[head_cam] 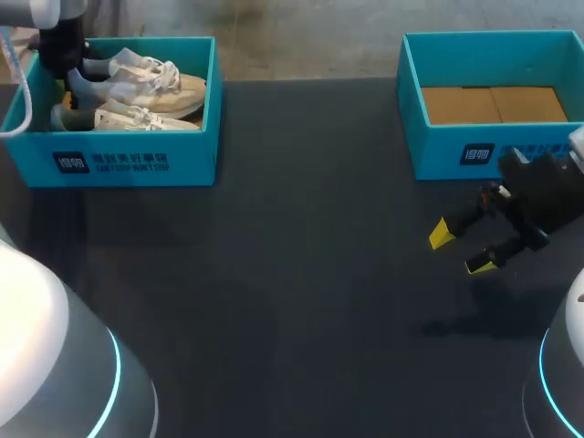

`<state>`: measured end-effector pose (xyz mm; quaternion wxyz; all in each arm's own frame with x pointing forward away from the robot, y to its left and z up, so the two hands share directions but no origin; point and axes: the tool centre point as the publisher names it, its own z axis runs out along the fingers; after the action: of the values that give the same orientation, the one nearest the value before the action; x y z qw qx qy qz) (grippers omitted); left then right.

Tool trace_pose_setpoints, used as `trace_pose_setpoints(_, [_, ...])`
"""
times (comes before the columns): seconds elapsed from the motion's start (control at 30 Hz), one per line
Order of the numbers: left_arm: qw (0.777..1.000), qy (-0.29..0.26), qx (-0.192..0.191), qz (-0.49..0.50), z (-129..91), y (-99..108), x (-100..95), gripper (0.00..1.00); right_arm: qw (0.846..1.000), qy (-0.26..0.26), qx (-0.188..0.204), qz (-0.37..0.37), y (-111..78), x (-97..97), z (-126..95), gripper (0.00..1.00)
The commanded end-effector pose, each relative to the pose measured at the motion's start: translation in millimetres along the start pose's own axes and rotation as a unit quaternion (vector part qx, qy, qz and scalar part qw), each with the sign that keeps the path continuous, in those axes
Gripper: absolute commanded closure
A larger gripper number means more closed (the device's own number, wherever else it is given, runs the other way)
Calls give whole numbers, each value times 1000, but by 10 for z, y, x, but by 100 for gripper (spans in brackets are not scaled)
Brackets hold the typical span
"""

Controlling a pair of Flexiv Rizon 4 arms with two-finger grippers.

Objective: Take the shoe out of the shoebox, open the shoe tongue, remove and reinsert the insole, then place the shoe into the shoebox

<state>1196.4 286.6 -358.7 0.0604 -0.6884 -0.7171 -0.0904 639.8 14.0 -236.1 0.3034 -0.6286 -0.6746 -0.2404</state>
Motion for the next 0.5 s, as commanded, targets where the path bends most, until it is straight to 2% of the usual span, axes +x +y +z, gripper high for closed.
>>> trace_pose_setpoints(0.03, [1000,3,11,-1,31,89,-31,100,1000,-2,-1,1,-14,3,7,0])
trace_pose_setpoints(0.5, [999,7,32,8,106,57,-42,100,1000,-2,-1,1,-14,3,7,0])
